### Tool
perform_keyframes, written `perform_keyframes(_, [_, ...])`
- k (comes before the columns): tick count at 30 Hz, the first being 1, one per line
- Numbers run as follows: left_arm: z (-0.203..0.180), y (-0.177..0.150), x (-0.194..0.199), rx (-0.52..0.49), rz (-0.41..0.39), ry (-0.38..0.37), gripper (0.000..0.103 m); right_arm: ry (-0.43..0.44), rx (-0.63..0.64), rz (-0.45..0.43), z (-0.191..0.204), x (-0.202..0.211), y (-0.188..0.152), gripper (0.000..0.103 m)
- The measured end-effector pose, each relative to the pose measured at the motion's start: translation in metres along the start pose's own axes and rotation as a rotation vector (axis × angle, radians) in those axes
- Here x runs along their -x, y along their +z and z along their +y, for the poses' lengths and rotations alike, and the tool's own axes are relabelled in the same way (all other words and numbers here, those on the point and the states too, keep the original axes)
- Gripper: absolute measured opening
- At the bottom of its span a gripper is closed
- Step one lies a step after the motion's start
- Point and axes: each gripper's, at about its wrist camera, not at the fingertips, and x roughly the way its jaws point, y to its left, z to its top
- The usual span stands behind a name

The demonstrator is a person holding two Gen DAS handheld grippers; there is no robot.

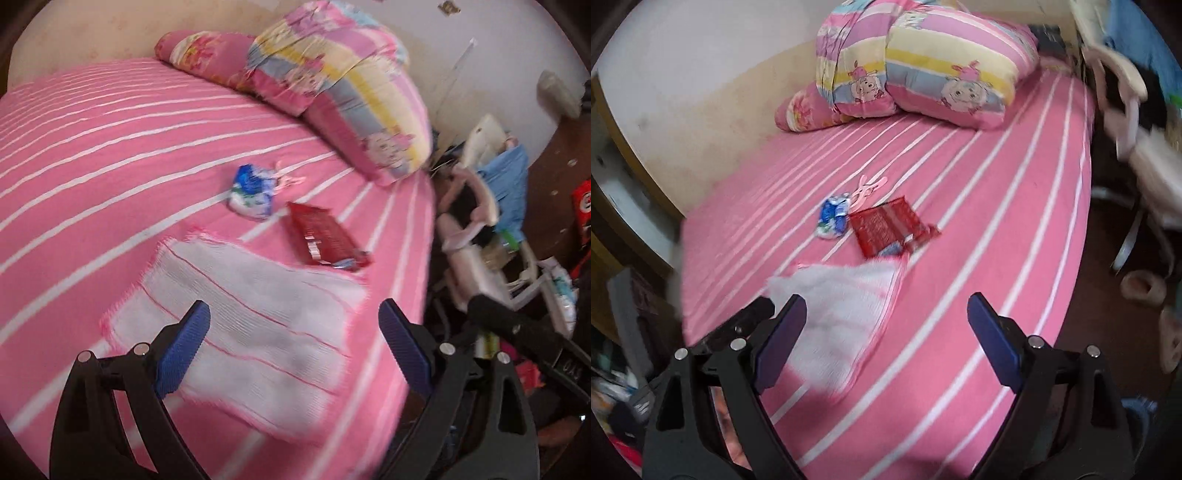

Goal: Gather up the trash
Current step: 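Grasp the white gauze cloth with the left tool while the right tool grasps the red wrapper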

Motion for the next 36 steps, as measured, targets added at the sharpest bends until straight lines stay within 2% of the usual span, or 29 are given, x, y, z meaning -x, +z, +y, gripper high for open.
perform_keyframes(4, [0.002, 0.008, -0.024, -0.069, 0.043, 0.016, 0.090, -0.060, 0.067, 0.000, 0.008, -0.053, 0.016, 0.088])
perform_keyframes(6, [-0.001, 0.012, -0.035, -0.133, 0.061, 0.038, 0.090, -0.063, 0.064, -0.002, 0.007, -0.077, 0.025, 0.088])
perform_keyframes(8, [0.002, 0.014, -0.049, -0.162, 0.112, 0.046, 0.090, -0.049, 0.045, 0.008, 0.004, -0.106, 0.035, 0.088])
perform_keyframes(10, [0.011, 0.014, -0.062, -0.132, 0.161, 0.036, 0.089, -0.035, 0.055, 0.036, 0.006, -0.125, 0.042, 0.088])
perform_keyframes(12, [0.012, 0.011, -0.070, -0.111, 0.191, 0.015, 0.088, -0.062, 0.103, 0.076, 0.009, -0.144, 0.045, 0.088])
perform_keyframes(14, [0.009, 0.008, -0.076, -0.138, 0.203, 0.023, 0.088, -0.081, 0.130, 0.102, 0.010, -0.162, 0.047, 0.088])
perform_keyframes(16, [0.006, 0.004, -0.082, -0.160, 0.216, 0.041, 0.080, -0.084, 0.139, 0.126, 0.011, -0.173, 0.049, 0.088])
perform_keyframes(20, [0.004, -0.002, -0.085, -0.176, 0.200, 0.071, 0.071, -0.103, 0.183, 0.145, 0.013, -0.190, 0.047, 0.088])
perform_keyframes(22, [0.004, -0.002, -0.084, -0.182, 0.190, 0.086, 0.064, -0.116, 0.195, 0.142, 0.014, -0.194, 0.044, 0.080])
perform_keyframes(23, [0.005, -0.002, -0.083, -0.180, 0.185, 0.088, 0.058, -0.141, 0.206, 0.142, 0.013, -0.194, 0.044, 0.065])
perform_keyframes(24, [0.006, -0.002, -0.082, -0.176, 0.180, 0.088, 0.052, -0.152, 0.211, 0.135, 0.012, -0.193, 0.043, 0.057])
perform_keyframes(27, [0.010, -0.002, -0.079, -0.148, 0.168, 0.085, 0.040, -0.131, 0.190, 0.130, 0.010, -0.191, 0.041, 0.042])
perform_keyframes(32, [0.012, 0.002, -0.078, -0.134, 0.158, 0.069, 0.021, -0.094, 0.122, 0.107, 0.005, -0.183, 0.043, 0.028])
perform_keyframes(36, [0.012, 0.002, -0.069, -0.116, 0.134, 0.044, 0.017, -0.070, 0.085, 0.063, 0.005, -0.170, 0.045, 0.024])
